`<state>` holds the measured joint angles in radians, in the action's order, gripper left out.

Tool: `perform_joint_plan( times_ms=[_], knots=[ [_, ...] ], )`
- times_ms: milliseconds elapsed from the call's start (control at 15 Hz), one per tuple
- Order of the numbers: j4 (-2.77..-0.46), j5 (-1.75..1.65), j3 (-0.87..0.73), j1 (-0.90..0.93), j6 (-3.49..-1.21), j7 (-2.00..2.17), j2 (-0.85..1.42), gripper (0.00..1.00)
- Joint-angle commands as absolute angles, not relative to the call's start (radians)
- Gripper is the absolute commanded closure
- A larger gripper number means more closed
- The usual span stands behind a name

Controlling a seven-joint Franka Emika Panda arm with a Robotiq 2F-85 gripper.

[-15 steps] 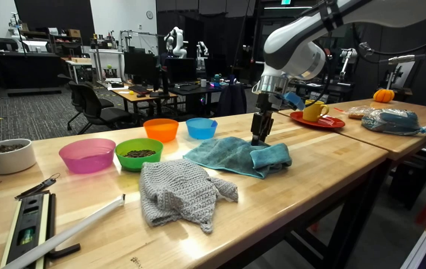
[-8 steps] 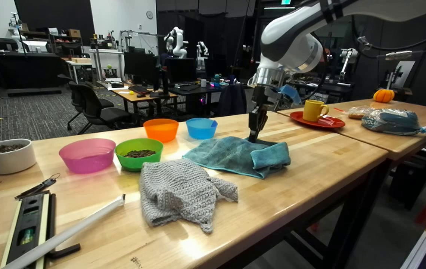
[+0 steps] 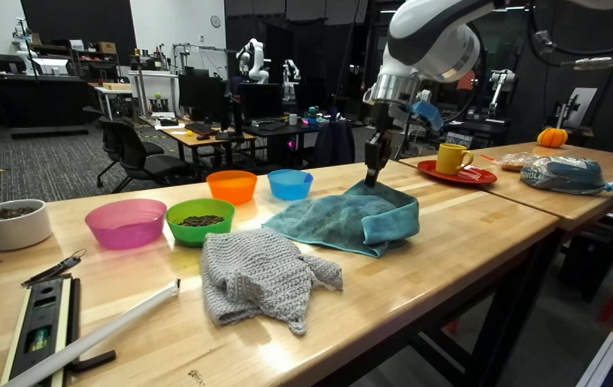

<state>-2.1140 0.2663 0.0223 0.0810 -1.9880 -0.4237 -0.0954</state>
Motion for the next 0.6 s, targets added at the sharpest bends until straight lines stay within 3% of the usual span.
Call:
perform_joint_plan(
  times_ms=[0,533],
  knots=[
    [-2.148,0.188,0.035,0.077,-1.966,-0.355,-0.223,1.0],
    [-2.09,0.063,0.038,0.077,-1.93,-0.242,-0.366,1.0]
  ],
)
